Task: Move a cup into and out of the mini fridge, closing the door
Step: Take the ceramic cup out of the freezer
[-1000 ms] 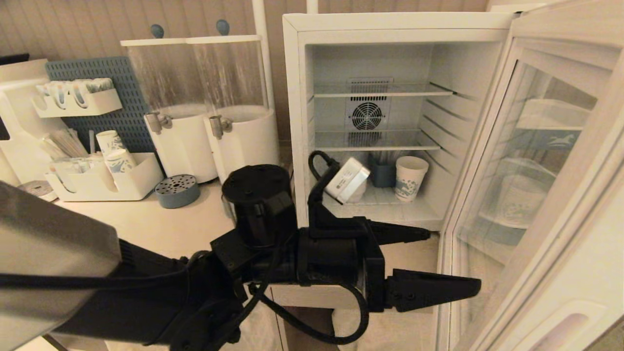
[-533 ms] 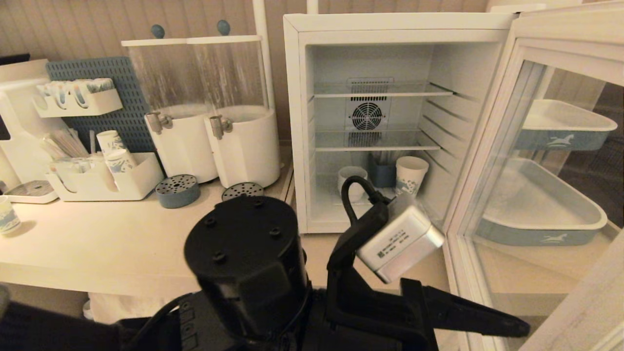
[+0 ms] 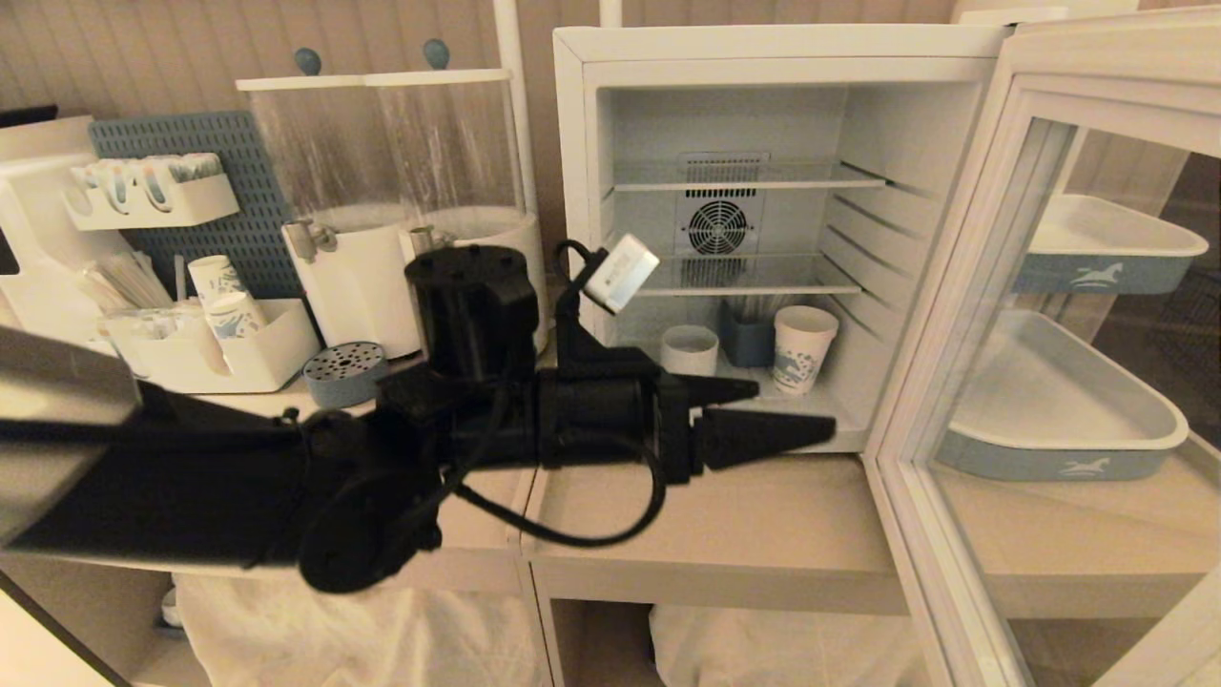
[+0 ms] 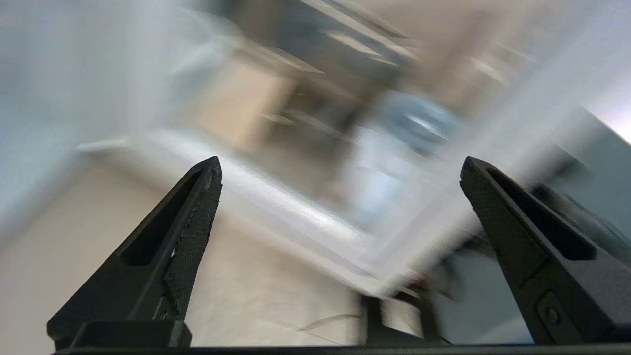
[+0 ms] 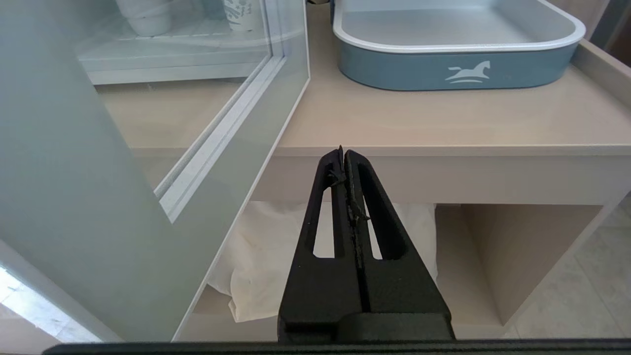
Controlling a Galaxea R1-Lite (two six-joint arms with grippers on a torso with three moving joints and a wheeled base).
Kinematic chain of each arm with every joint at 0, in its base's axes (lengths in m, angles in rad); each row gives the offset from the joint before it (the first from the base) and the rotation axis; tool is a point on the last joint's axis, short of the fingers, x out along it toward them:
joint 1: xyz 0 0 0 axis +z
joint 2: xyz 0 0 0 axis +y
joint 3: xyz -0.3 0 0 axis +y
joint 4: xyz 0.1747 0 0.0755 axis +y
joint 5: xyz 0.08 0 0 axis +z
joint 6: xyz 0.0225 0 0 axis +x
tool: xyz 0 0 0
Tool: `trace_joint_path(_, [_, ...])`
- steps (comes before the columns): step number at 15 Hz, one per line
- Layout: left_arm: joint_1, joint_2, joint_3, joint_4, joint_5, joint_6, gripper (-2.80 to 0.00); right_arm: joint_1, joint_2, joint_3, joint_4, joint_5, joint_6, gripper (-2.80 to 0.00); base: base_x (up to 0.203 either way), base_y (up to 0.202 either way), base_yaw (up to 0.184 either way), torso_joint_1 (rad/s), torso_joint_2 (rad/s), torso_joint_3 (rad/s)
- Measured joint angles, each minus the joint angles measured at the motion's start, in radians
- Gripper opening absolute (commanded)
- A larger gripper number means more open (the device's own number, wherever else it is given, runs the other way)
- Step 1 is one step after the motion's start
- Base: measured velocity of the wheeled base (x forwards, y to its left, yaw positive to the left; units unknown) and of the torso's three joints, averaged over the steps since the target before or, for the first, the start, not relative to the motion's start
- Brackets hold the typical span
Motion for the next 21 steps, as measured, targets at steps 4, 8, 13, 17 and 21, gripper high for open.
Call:
trace_joint_path(4, [0.132,-0.037,-0.285,0.498,0.225,0.062,0.00,0.000,0.000,0.000,0.000,0.000,0.000,-2.80,0.000,0.000,0.000,0.000,0.00,0.000])
trace_joint_path(8, [0.169,-0.208,-0.359,0.874,0.615,0.207,0.00,0.000,0.000,0.000,0.000,0.000,0.000,-2.80,0.000,0.000,0.000,0.000,0.00,0.000])
trace_joint_path(13, [0.174,-0.486,-0.272,0.992,1.026,0.330,-2.80,0.000,0.000,0.000,0.000,0.000,-0.001,-2.80,0.000,0.000,0.000,0.000,0.00,0.000])
trace_joint_path(17, [0.175,-0.812,-0.077,0.998,1.309,0.464,-2.80,0.000,0.000,0.000,0.000,0.000,-0.001,-2.80,0.000,0.000,0.000,0.000,0.00,0.000])
trace_joint_path(21, [0.346,-1.112,0.024,1.050,1.419,0.519,-2.80,0.000,0.000,0.000,0.000,0.000,-0.001,-2.80,0.000,0.000,0.000,0.000,0.00,0.000])
